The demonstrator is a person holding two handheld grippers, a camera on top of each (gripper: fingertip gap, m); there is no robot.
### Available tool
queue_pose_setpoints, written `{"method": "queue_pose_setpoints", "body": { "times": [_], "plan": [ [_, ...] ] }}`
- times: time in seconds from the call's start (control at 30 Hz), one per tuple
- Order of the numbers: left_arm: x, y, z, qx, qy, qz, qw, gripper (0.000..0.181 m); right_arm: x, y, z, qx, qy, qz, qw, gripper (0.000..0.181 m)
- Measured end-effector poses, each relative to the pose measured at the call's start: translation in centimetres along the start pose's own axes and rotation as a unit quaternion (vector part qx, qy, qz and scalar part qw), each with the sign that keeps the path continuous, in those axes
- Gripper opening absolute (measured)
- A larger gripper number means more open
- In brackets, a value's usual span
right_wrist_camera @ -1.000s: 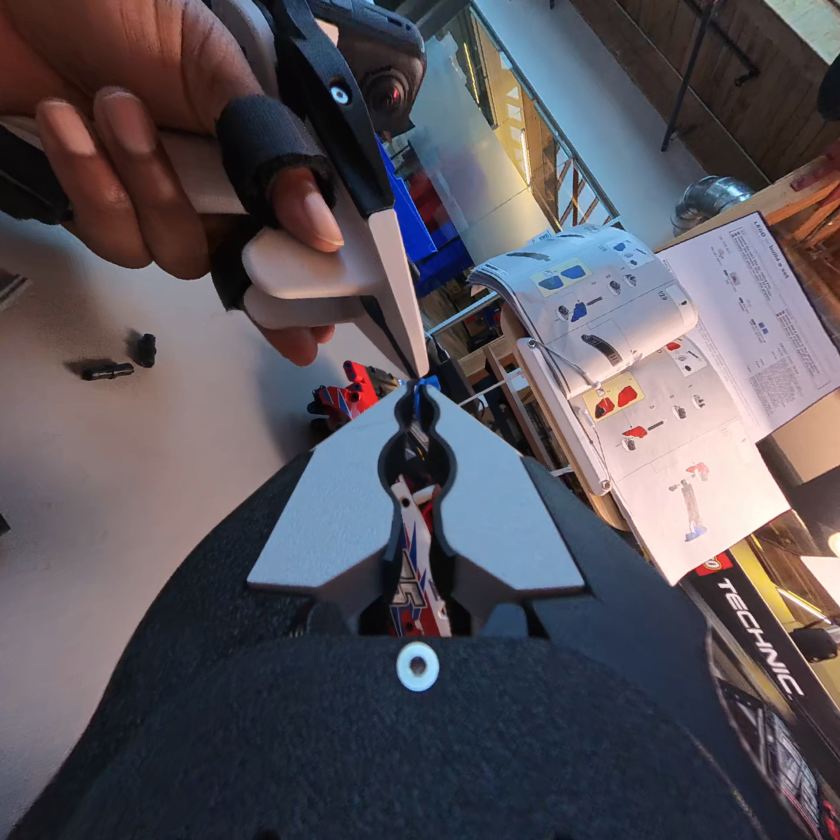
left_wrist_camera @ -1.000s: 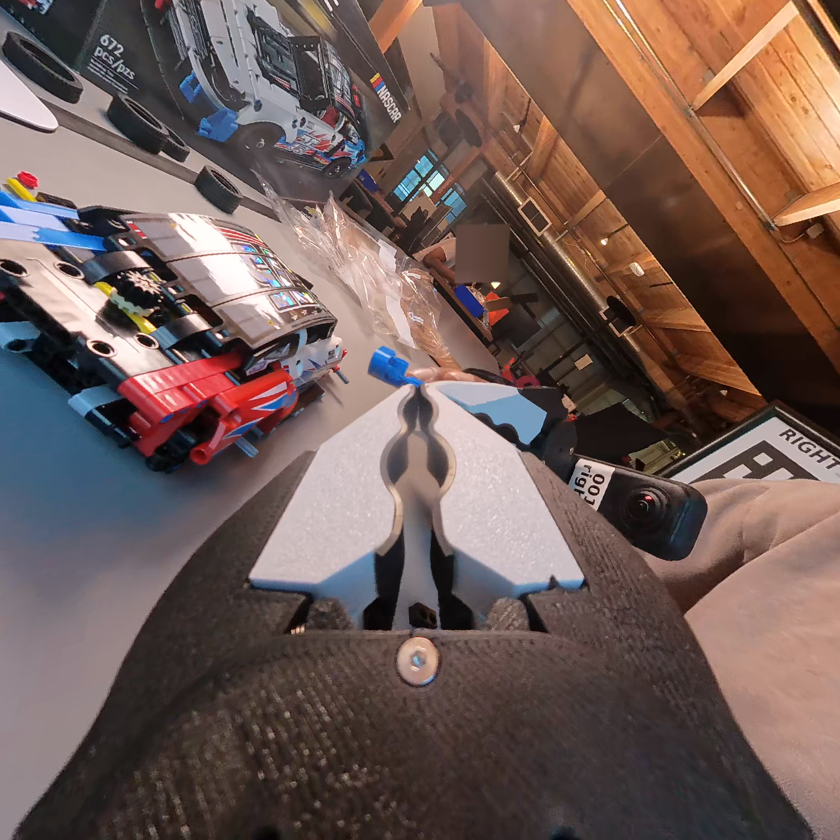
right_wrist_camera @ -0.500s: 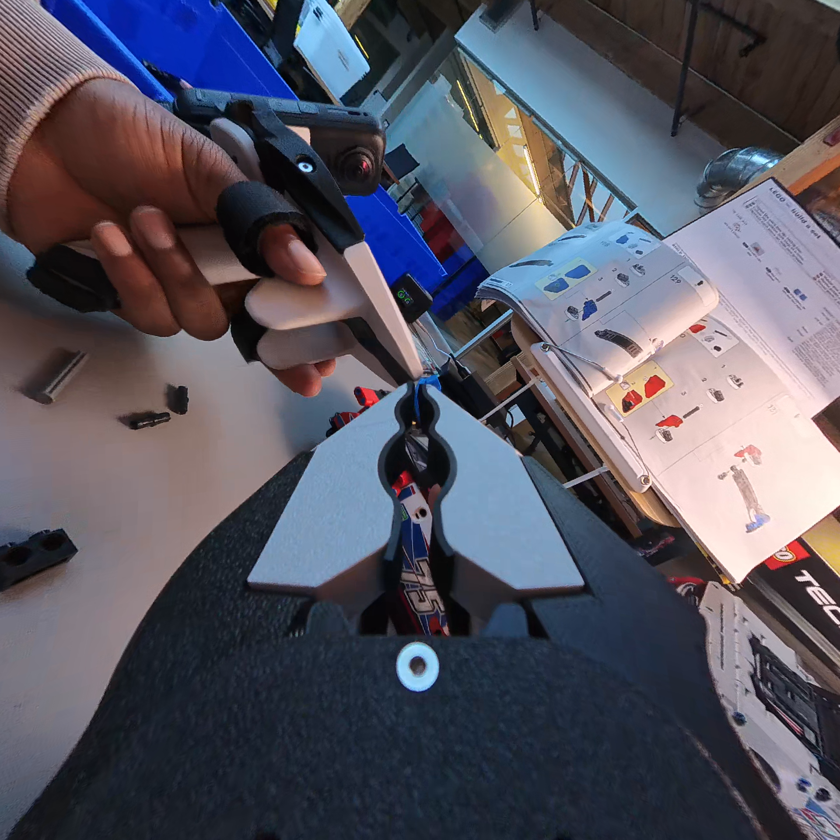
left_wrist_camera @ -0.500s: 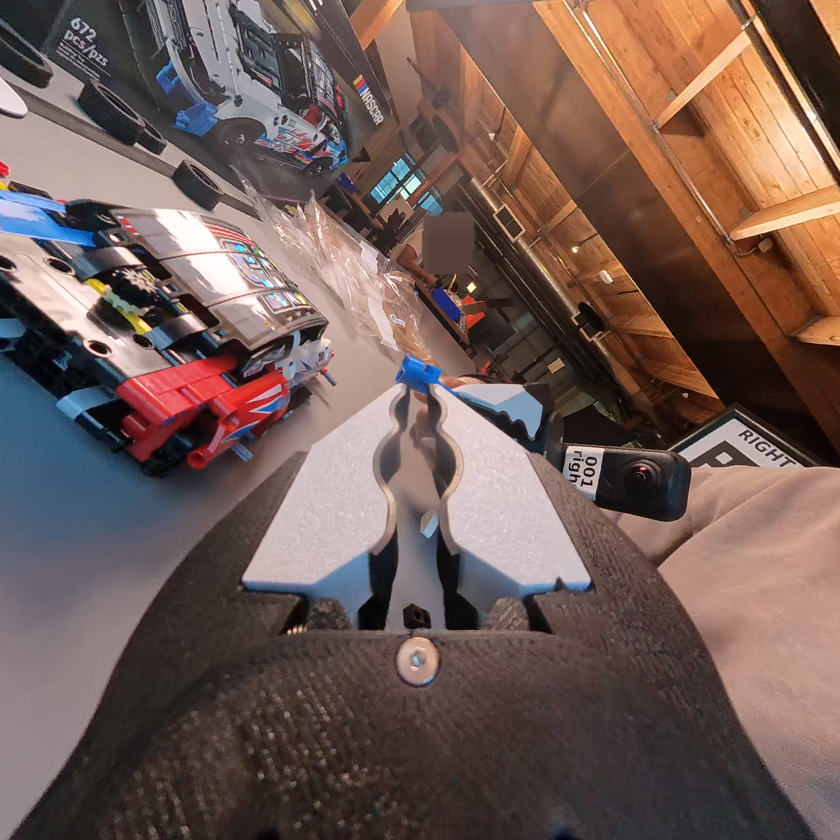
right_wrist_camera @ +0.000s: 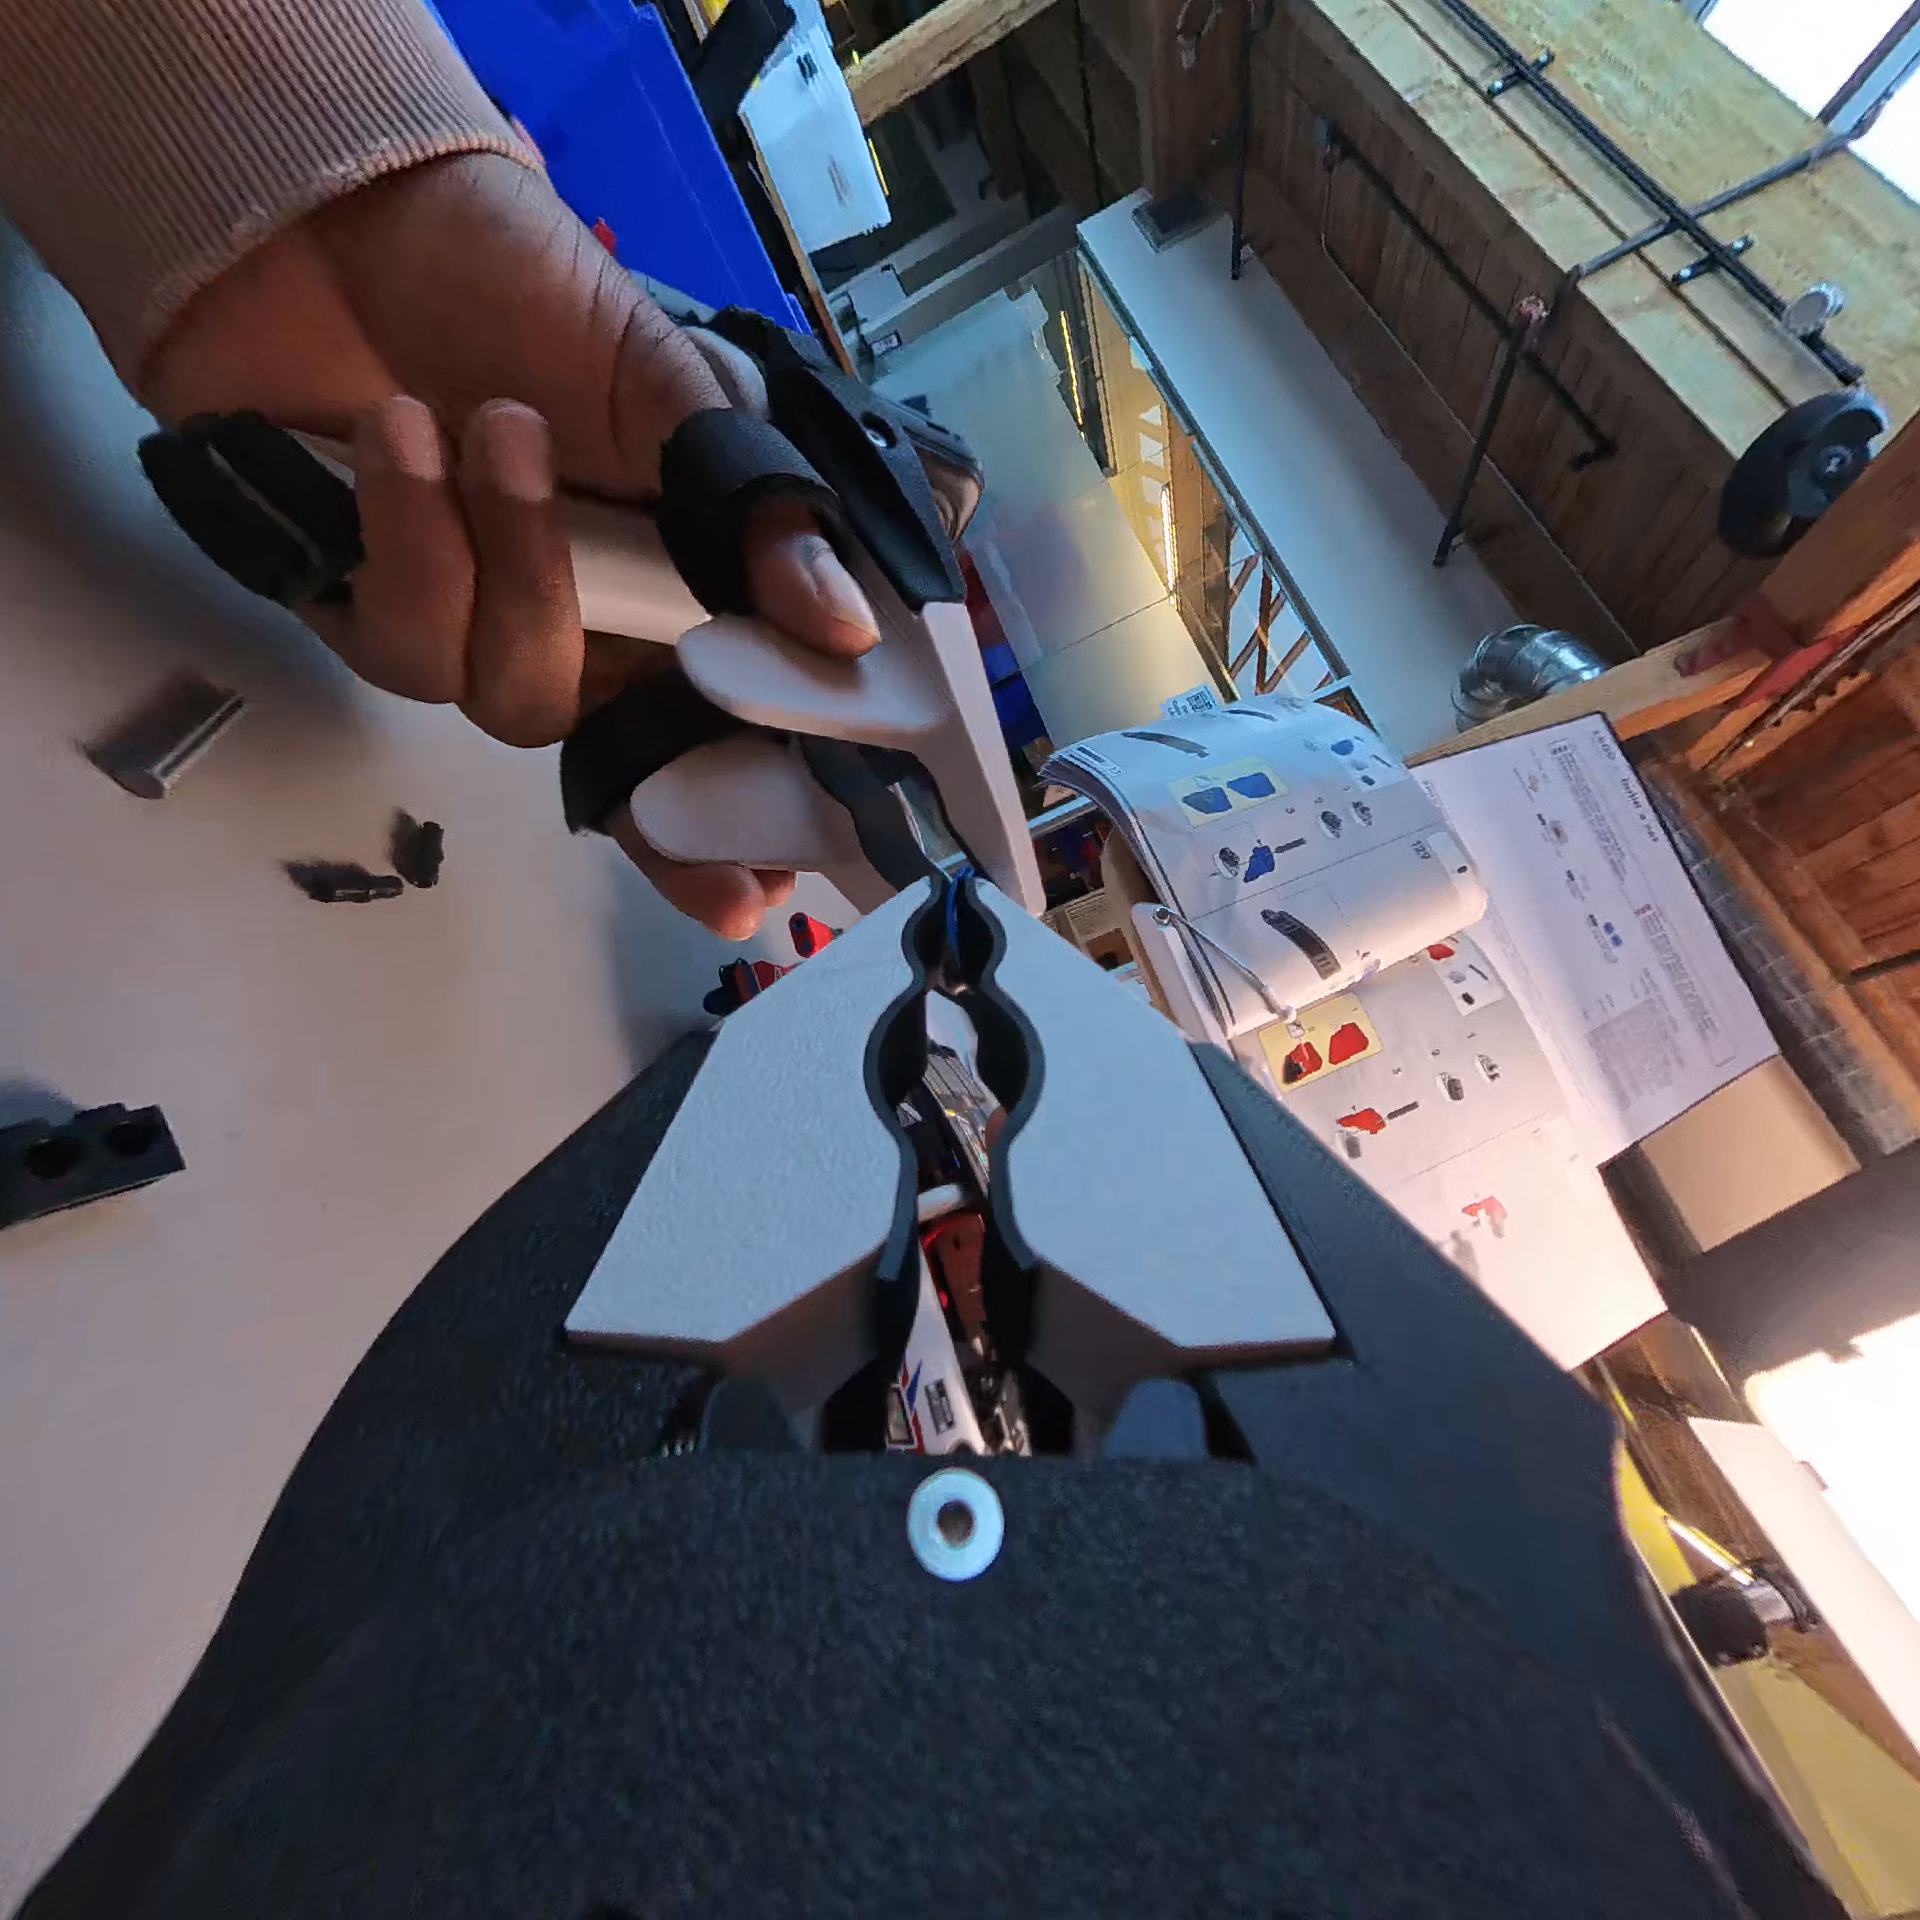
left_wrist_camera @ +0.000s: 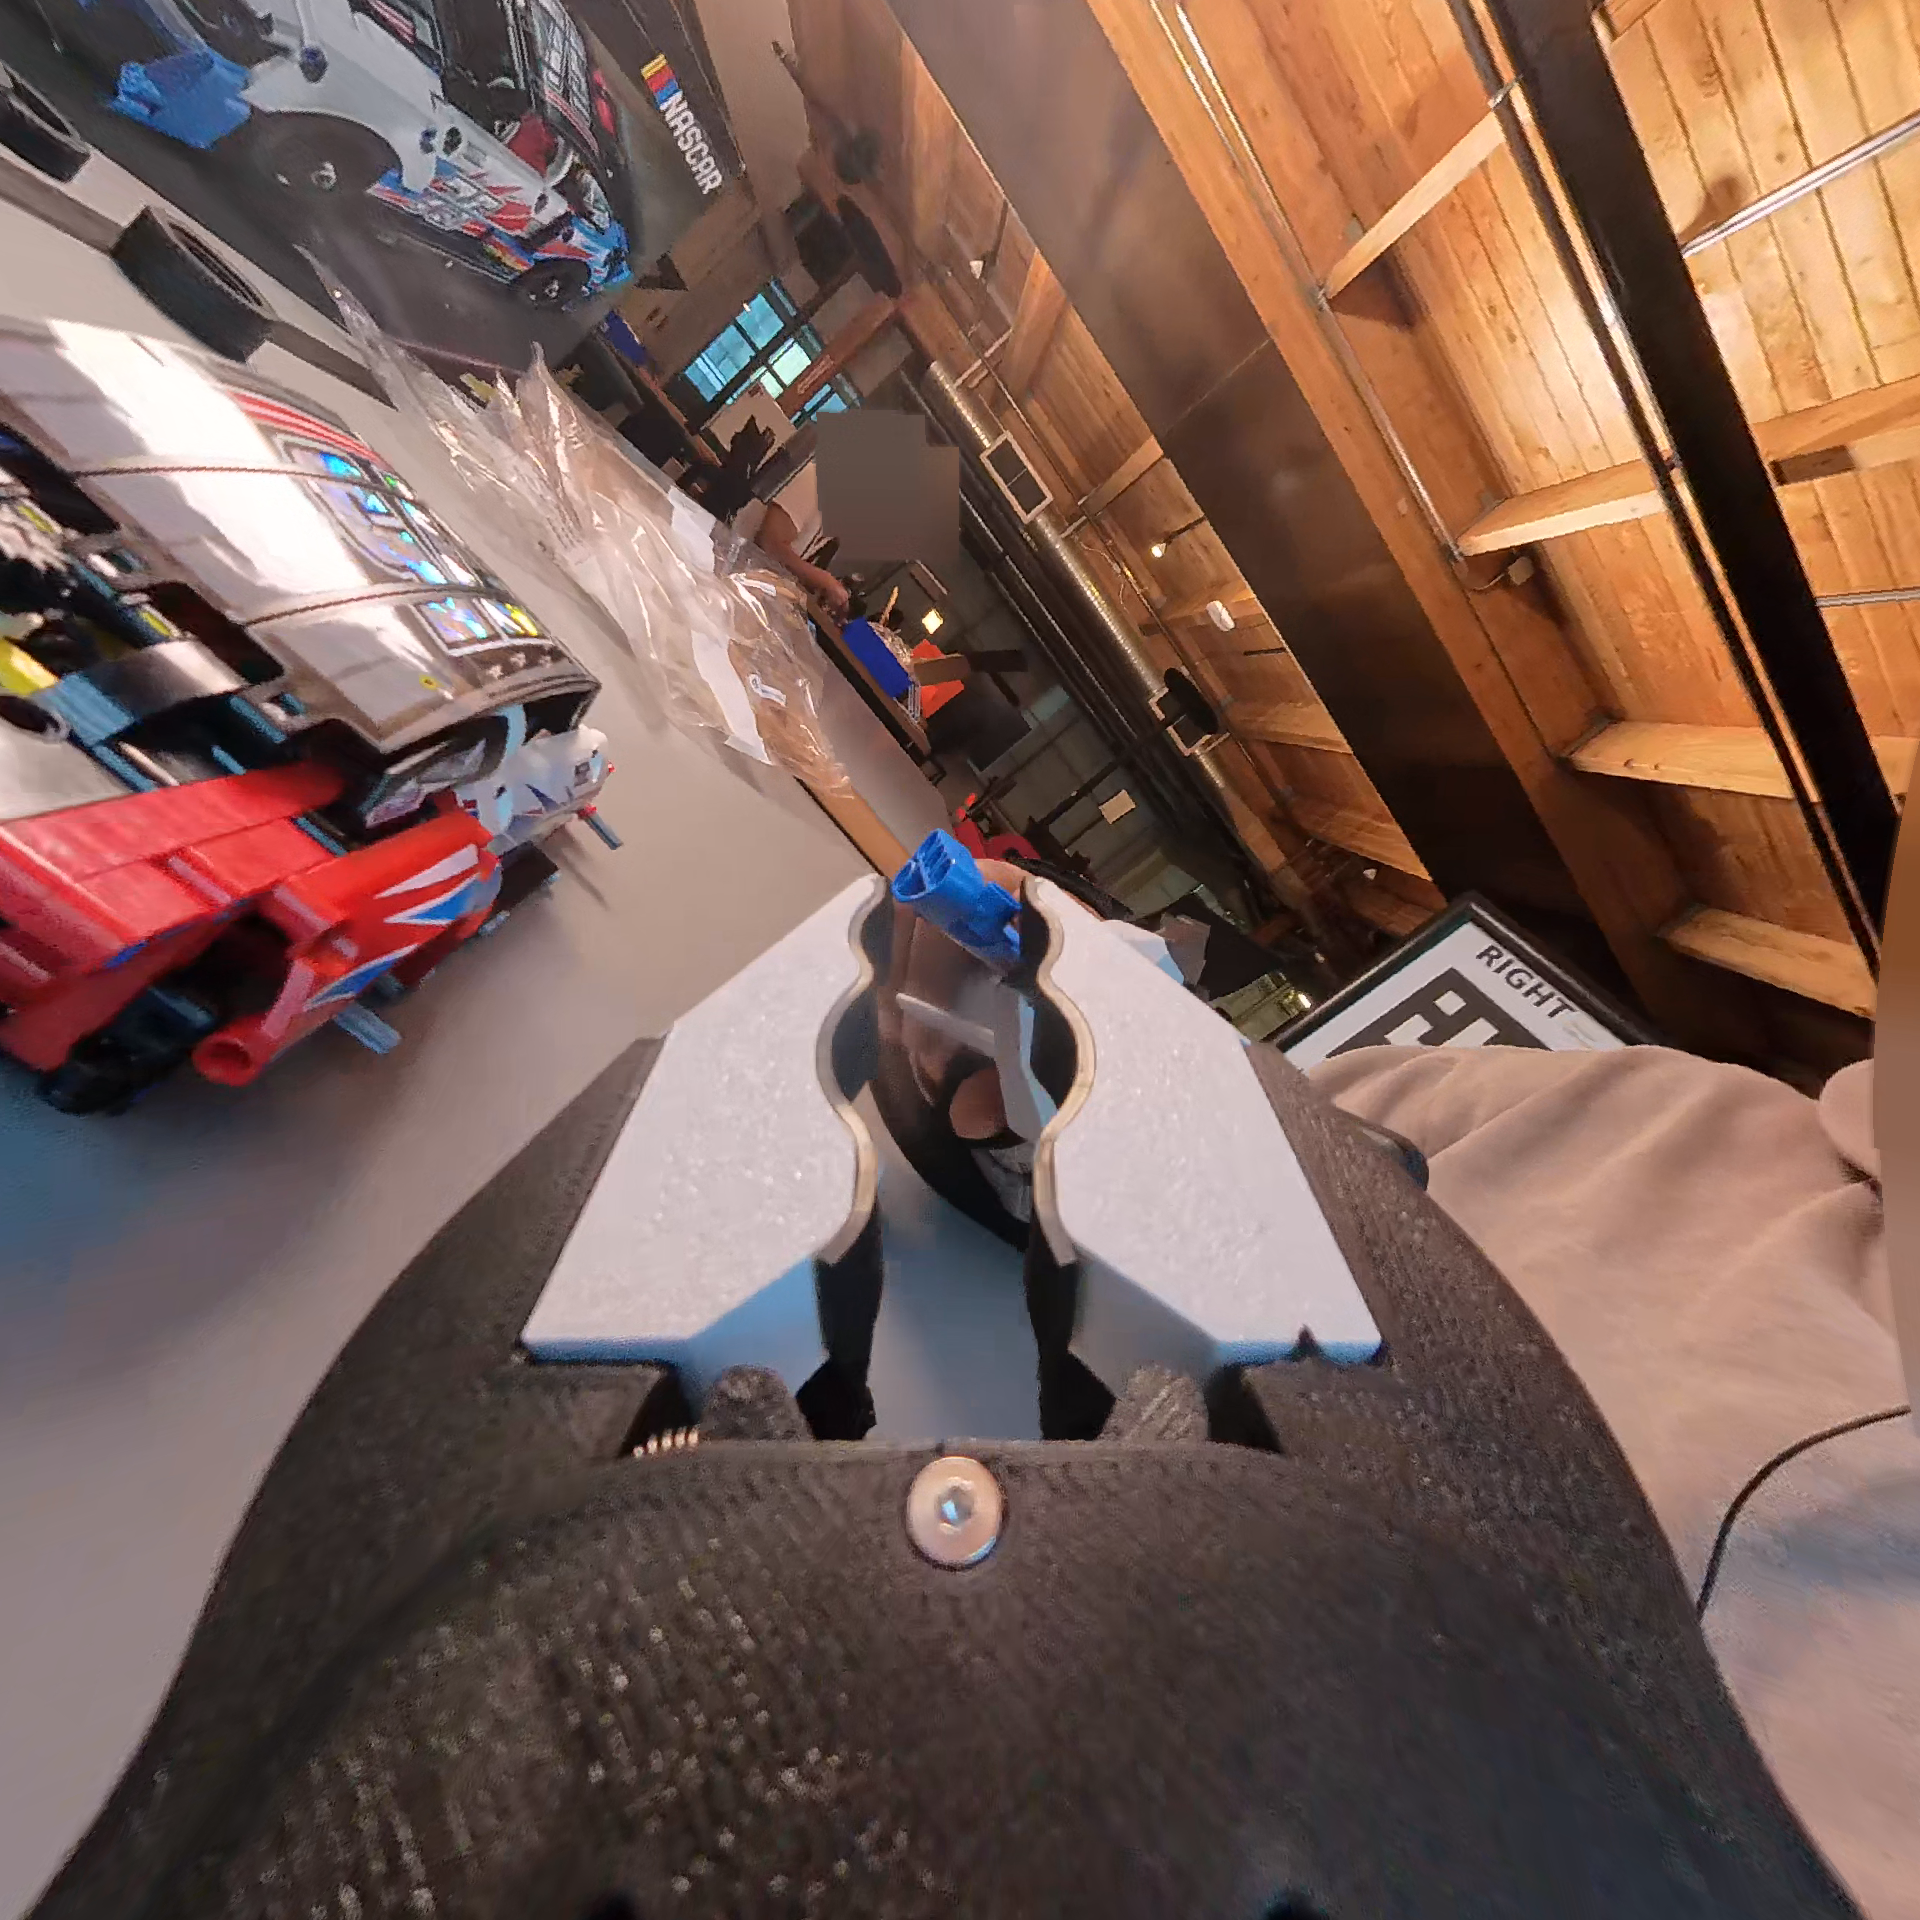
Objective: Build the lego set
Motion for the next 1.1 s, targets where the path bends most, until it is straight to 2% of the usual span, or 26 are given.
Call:
{"method": "queue_pose_setpoints", "body": {
  "times": [0.07,0.17,0.2,0.27,0.33,0.37,0.43,0.53,0.7,0.8,0.87,0.97,1.03,1.1],
  "plan": [
    [0.1,0.5,0.1,-0.02,0.004,-0.019,1.0,0.02,-0.2,0.5,0.3,-0.015,0.003,-0.018,1.0,0.0],
    [0.7,0.4,-1.1,-0.102,-0.024,-0.046,0.993,0.02,-0.1,1.4,-0.1,-0.148,-0.049,-0.092,0.984,0.033],
    [1.0,0.1,-1.4,-0.151,-0.032,-0.051,0.987,0.02,0.1,1.0,-0.4,-0.209,-0.074,-0.108,0.969,0.036],
    [1.5,-1.1,-1.5,-0.301,-0.042,-0.063,0.951,0.02,0.5,0.1,-0.7,-0.342,-0.125,-0.141,0.92,0.039],
    [1.6,-2.2,-0.8,-0.453,-0.038,-0.079,0.887,0.02,1.0,-1.1,-0.5,-0.44,-0.164,-0.162,0.868,0.037],
    [1.6,-2.7,-0.3,-0.504,-0.036,-0.081,0.859,0.02,1.1,-1.4,-0.3,-0.478,-0.178,-0.175,0.842,0.034],
    [1.3,-3.5,0.9,-0.552,-0.028,-0.071,0.831,0.02,1.4,-1.4,-0.2,-0.534,-0.197,-0.21,0.795,0.025],
    [0.9,-4.0,1.9,-0.559,-0.019,-0.055,0.827,0.02,1.7,-1.7,-0.2,-0.585,-0.222,-0.233,0.744,0.016],
    [0.7,-4.3,2.6,-0.558,-0.013,-0.04,0.829,0.02,1.9,-0.4,-0.8,-0.619,-0.22,-0.299,0.692,0.013],
    [0.7,-4.6,2.9,-0.55,-0.012,-0.027,0.835,0.02,2.1,0.2,-1.3,-0.648,-0.227,-0.338,0.644,0.007],
    [0.7,-4.7,3.0,-0.543,-0.011,-0.021,0.839,0.02,2.2,0.4,-1.6,-0.661,-0.232,-0.352,0.621,0.005],
    [0.7,-4.7,3.0,-0.533,-0.009,-0.019,0.846,0.02,2.2,0.4,-1.6,-0.658,-0.235,-0.355,0.621,0.005],
    [0.7,-4.3,2.6,-0.518,-0.01,-0.028,0.855,0.02,2.0,0.1,-1.2,-0.65,-0.232,-0.334,0.642,0.005],
    [0.7,-3.6,2.3,-0.494,-0.004,-0.038,0.869,0.017,1.7,-0.3,-0.6,-0.633,-0.228,-0.299,0.676,0.004]
  ]
}}
Point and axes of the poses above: each gripper's, where its closed fingertips meet, x back along the fingers, z out of its underside, y = z × x across the jaws, the point moved 1 cm from there along x, back along the fingers, and after that the axes turned 10 degrees about -z, right-handed, at the moved point
